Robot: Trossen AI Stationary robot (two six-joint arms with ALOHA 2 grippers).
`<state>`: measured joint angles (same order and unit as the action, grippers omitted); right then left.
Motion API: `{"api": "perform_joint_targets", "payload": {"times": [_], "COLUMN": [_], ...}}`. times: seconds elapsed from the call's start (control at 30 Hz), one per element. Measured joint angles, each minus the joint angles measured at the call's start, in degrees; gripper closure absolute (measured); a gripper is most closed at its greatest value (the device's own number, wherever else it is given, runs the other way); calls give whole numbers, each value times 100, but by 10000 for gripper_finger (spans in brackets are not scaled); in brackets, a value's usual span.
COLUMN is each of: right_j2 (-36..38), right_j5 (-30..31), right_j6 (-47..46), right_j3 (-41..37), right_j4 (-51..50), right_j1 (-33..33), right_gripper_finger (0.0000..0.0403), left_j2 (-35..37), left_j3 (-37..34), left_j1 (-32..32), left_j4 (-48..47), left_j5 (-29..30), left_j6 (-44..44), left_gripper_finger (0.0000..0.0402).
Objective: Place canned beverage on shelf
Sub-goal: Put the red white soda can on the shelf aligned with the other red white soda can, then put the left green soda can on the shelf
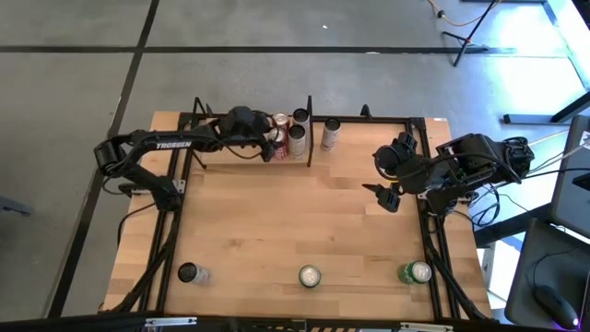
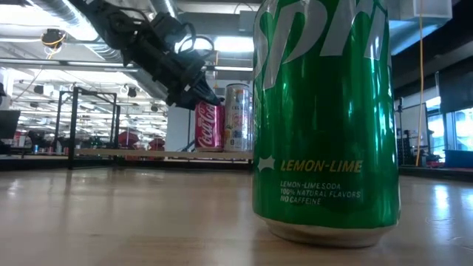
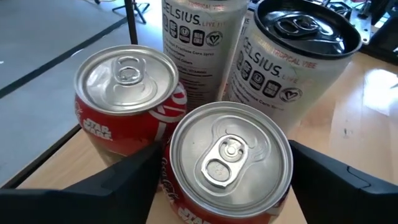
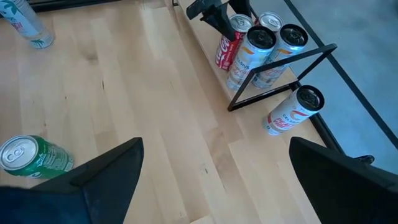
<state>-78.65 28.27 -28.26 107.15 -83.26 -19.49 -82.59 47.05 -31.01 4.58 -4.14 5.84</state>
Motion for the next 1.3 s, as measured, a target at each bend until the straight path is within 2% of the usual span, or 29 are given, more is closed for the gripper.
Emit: {"api": "perform_joint_targets", "payload": {"times": [0.3,0.5,0.73,0.9,1.1,1.2,1.3], "right_j2": [0,0,0,0,-228,-457,-698], "right_j5": [-30,-50,-387,-382,-261,-341,-357], "right_j6": [1,1,1,51,0,-16,149], "right_j3": [0,0,0,0,11,11,7], "right_j4": [-4,-4,131,611,839,865,861], "right_j1": [0,0,0,0,0,-6,-172], "right_gripper_finger": [15,15,15,15,15,15,15], "left_j2": [213,800,1664,2089,2262,2229,2127], "left_j3": [-4,-4,-4,-4,-4,-4,-4], "left_j1": [103,103,238,461,952,1445,2033], "left_j4": [-86,-166,-131,81,511,422,343], "left_j5": [11,31,-68,192,-502,-723,-702], "left_j6": [15,-2,4,632,806,705,619], "left_gripper_finger": [61,62,63,63,63,63,63]}}
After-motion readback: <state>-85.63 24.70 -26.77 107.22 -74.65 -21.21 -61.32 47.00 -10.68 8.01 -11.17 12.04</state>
